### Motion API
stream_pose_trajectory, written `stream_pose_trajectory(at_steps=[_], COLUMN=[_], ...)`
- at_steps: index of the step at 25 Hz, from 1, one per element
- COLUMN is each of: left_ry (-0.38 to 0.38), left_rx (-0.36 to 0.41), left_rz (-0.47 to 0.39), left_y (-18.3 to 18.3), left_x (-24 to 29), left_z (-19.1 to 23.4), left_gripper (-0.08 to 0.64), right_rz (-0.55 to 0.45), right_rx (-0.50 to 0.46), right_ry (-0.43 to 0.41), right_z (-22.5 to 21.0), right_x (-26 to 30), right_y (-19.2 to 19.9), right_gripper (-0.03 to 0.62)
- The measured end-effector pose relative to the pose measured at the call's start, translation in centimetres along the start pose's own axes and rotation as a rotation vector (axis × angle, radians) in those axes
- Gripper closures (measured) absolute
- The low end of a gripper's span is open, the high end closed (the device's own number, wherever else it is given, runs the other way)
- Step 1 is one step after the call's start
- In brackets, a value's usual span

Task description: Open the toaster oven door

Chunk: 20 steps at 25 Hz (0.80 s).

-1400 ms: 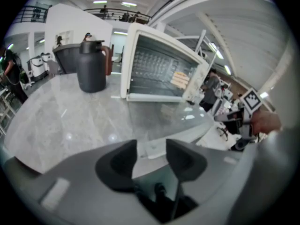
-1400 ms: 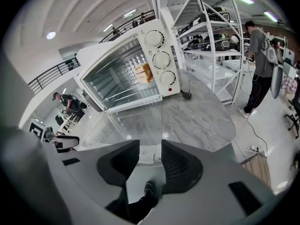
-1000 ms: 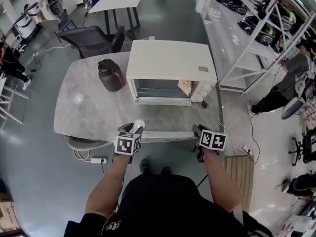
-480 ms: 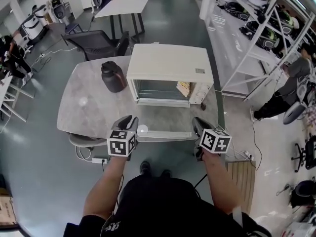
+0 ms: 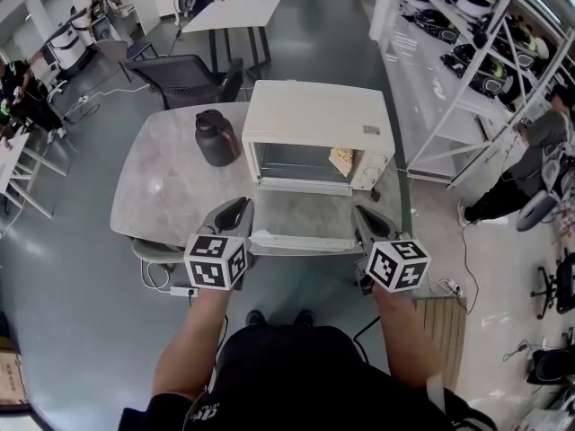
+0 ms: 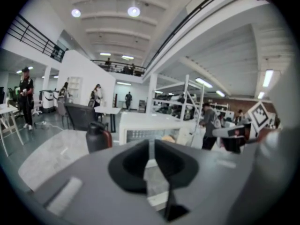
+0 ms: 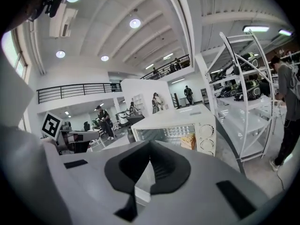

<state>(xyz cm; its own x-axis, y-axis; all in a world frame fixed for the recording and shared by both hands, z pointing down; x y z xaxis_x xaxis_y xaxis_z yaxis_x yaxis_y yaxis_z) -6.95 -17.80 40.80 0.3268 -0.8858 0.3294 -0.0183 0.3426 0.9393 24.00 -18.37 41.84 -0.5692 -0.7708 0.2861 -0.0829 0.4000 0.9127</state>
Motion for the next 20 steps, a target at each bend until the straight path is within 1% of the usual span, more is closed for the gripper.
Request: stream_pose_trajectory(at_steps=[3,5,8,12,17,20], left_ry=[0.016,0.023,0.040,0.062,0.129,0.135], left_rx=[0.020,0.032,0.047,0.070,0.020,0.042], left_rz=[-0.033,-0.050,-0.076,-0.112,-0.135,-0.145], left_y=[-1.0,-1.4,-2.1,-2.9,-2.7,-2.9], left_x=[-1.0,-1.4,-2.2,-4.1,-5.4,-5.7], left_z=[1.0,2.0,3.7,6.2,8.6,9.1], left_gripper=[0.519,0.523,0.528,0.529,0.529,0.529], right_rz=[-0.029,-0.057,-0.097,-0.125,-0.140,-0.159], right_rx=[-0.063,-0.089,-0.107,-0.104,-0.214,-0.233], right_ry=[0.010,0.024,0.042,0.046,0.119,0.138], right_z=[1.6,2.7,4.9,8.5,12.7,13.8], right_x=[0.1,0.3,0.5,1.2,1.6,1.4], right_y=[-1.2,-2.0,-3.1,-3.9,-4.0,-4.2], right_gripper=[0.598,0.598,0.598,0.599,0.600,0.600])
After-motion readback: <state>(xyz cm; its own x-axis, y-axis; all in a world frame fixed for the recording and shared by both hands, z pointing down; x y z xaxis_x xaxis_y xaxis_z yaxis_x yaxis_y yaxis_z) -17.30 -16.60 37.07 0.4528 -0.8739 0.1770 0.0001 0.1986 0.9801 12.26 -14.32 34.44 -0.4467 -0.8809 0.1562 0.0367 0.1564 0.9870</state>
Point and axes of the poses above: the fingertips, and each gripper's own axes: x forward along the fingers, z to its left, y out of its underside, the point moved 9 cm from there along -x, backward along the fingers, and after that the axes turned 3 degrees about -y, right-handed, at the moved point
